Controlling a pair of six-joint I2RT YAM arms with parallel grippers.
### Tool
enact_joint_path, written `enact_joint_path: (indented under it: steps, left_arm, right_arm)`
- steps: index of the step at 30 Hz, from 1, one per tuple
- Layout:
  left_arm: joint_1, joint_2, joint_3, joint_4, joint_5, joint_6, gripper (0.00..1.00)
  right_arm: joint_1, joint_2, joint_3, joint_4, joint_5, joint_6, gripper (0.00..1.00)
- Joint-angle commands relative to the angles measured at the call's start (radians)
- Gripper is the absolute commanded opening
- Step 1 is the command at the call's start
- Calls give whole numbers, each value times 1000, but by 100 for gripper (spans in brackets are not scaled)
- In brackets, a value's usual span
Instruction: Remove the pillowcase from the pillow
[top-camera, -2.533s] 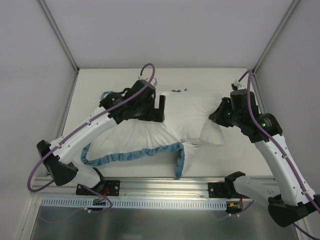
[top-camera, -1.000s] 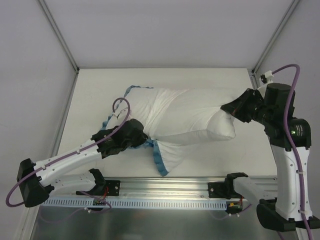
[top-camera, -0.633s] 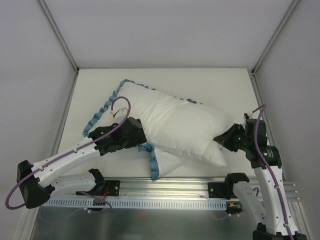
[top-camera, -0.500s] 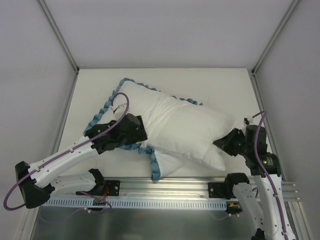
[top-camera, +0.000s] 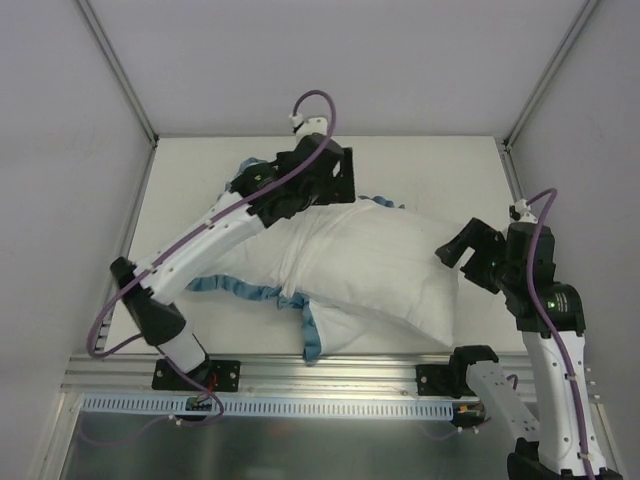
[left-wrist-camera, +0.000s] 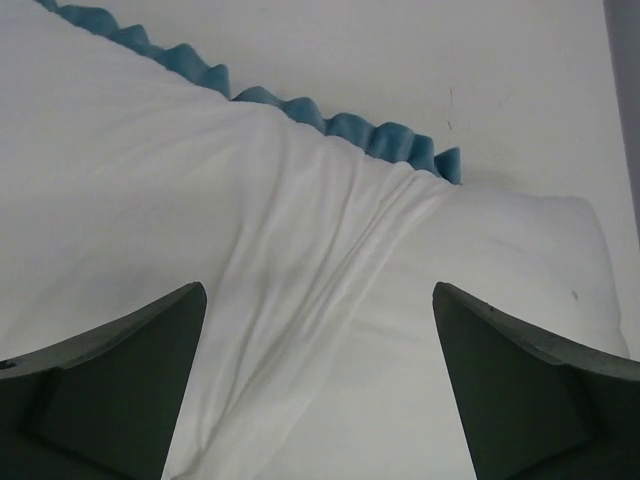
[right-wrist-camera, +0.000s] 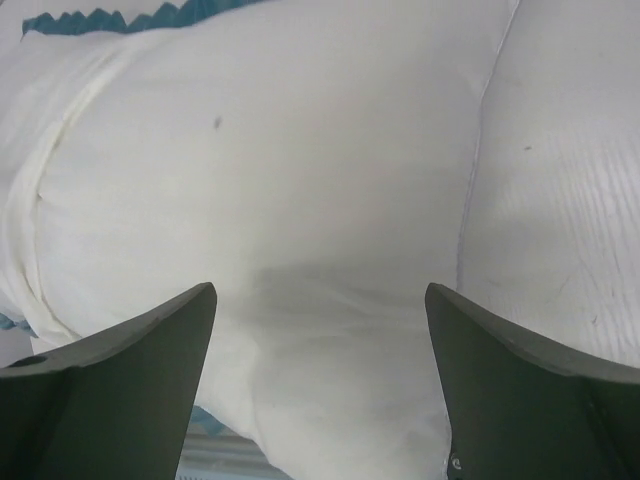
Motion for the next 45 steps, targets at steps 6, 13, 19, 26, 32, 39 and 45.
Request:
enact_joint_path:
  steps: [6,13,19,26,32,39,45]
  left_arm:
    - [76,361,216,-82,158,110,83]
    - [93,252,-16,-82,220,53,3]
    - [85,-27,-408,-76,336,-128,0]
    - [73,-203,-454,-64,303,-129,34]
    - [85,-78,-227,-72,272,2,99]
    - [91,169,-85,-144,303,42,98]
    - [119,217,-97,-168,286,52,55]
  right_arm:
    - [20,218,205,42,5,-73,93]
    - [158,413,264,110,-53,-67,97]
    - [308,541,222,211,-62,-41,98]
    - [440,573,129,349,-43,-15,1]
    - [509,484,75,395,33,-14,1]
    - [543,447,44,380,80,11,1]
    - [502,397,7,352,145,6,1]
